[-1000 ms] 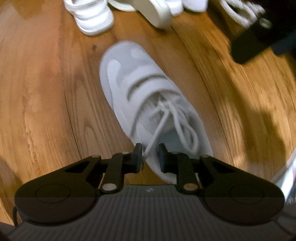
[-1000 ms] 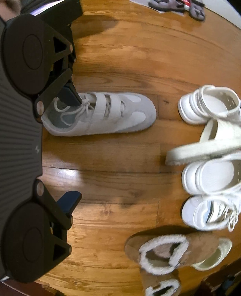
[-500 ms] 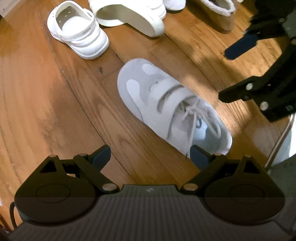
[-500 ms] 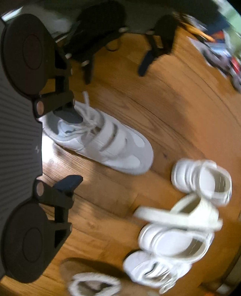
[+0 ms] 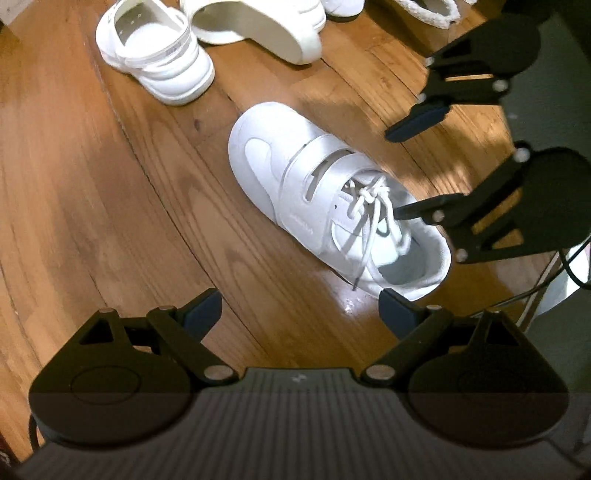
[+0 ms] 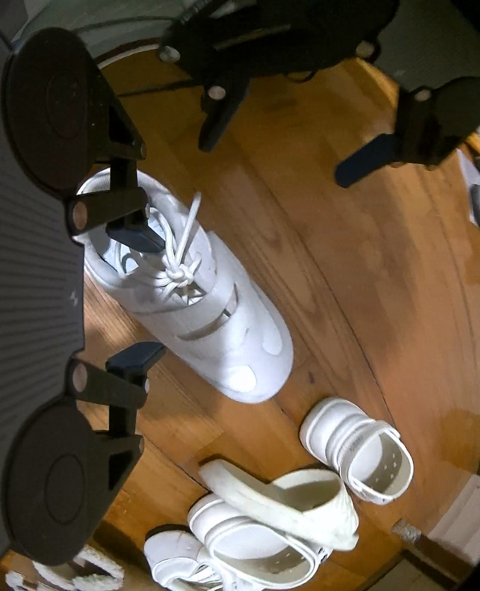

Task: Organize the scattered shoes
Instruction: 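Grasp the white velcro sneaker at its laces with the right gripper, then lift and turn the sneaker with the right gripper, then set it down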

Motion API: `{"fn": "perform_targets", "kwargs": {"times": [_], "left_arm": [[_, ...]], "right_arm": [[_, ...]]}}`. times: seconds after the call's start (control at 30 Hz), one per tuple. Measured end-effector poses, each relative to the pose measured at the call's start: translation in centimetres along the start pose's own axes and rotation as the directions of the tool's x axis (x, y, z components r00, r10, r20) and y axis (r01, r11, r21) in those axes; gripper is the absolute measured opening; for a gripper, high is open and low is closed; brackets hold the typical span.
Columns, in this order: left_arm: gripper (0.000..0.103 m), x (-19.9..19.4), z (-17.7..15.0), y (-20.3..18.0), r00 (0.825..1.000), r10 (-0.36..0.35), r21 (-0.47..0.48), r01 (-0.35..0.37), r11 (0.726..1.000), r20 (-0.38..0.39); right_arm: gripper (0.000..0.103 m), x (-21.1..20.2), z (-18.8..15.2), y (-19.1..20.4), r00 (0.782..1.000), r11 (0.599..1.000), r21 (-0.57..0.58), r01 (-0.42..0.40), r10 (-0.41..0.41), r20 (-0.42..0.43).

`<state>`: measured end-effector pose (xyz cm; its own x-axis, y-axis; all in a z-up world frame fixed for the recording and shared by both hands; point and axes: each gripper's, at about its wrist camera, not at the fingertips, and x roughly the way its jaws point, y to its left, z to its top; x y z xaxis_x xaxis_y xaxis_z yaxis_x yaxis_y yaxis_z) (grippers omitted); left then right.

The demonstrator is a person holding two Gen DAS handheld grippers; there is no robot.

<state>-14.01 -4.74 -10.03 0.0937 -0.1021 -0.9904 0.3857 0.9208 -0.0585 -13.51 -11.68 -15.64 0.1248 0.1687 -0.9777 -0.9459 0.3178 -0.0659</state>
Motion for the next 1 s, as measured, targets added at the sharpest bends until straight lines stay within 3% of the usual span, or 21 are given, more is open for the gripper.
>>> {"fn": "perform_targets", "kwargs": {"times": [0.17, 0.43, 0.53, 0.63, 0.73, 1.0], "left_arm": [[0.093, 0.3, -0.6, -0.3, 1.000, -0.016, 0.019, 0.017, 1.000, -0.014], [0.091, 1.2, -2.8, 1.6, 0.995, -0.033, -0.010, 0.034, 0.999, 0.093], [0.091, 1.0, -2.8, 1.3, 0.988, 0.016, 0.036, -0.022, 0.999, 0.156], [0.091, 1.3, -2.2, 1.0, 0.985, 0.039, 0.058, -0.049, 0.997, 0.170], [0.091, 1.8, -1.7, 0.8, 0.985, 0.010, 0.057, -0.020, 0.998, 0.170], [0.091, 2.7, -1.8, -0.6, 0.989, 0.004, 0.061, -0.013, 0.998, 0.150]], "right_arm": [[0.056, 0.8, 0.8, 0.6, 1.000, 0.998, -0.061, 0.025, -0.026, -0.014], [0.059, 2.7, 1.0, -0.2, 0.998, 0.997, -0.068, 0.023, -0.027, -0.049], [0.061, 4.1, 1.2, -0.6, 0.997, 0.999, -0.035, 0.029, -0.031, -0.071], [0.062, 4.8, 1.8, -0.7, 0.995, 0.999, -0.003, 0.035, -0.035, -0.098], [0.045, 4.7, 2.1, -1.3, 0.994, 0.999, 0.050, 0.018, -0.012, -0.111], [0.030, 3.4, 1.4, -2.9, 0.992, 0.962, 0.271, -0.002, 0.036, -0.121]]}}
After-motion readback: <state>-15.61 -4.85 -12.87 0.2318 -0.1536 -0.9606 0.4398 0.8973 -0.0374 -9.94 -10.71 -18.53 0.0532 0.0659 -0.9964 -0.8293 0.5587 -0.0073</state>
